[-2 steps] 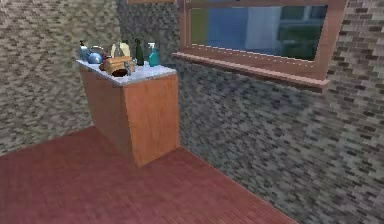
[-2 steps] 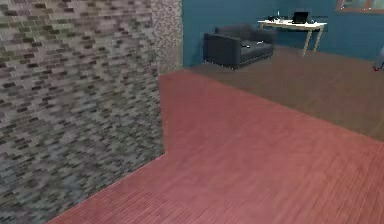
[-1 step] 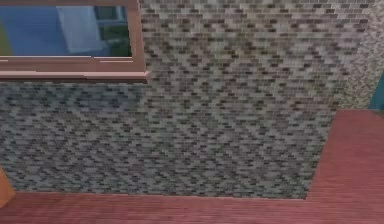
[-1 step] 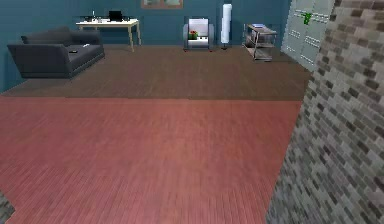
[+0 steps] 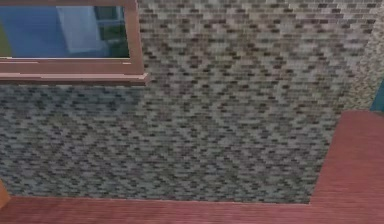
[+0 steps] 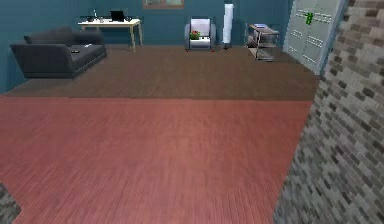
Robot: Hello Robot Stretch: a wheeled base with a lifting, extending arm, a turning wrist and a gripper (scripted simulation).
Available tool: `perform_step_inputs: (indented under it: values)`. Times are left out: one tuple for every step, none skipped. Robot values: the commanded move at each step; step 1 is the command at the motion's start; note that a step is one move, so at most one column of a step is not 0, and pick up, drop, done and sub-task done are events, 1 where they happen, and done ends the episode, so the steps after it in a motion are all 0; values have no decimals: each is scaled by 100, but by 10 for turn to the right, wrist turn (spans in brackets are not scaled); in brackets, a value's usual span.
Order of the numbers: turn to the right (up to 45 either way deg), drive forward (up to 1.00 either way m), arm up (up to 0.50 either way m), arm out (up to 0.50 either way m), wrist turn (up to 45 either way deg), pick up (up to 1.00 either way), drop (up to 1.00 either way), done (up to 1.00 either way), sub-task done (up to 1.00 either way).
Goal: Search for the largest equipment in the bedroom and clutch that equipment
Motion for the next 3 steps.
perform_step_inputs:
  values:
    - [-450,0,0,0,0,0,0,0,0]
    - [-390,0,0,0,0,0,0,0,0]
    - [0,50,0,0,0,0,0,0,0]
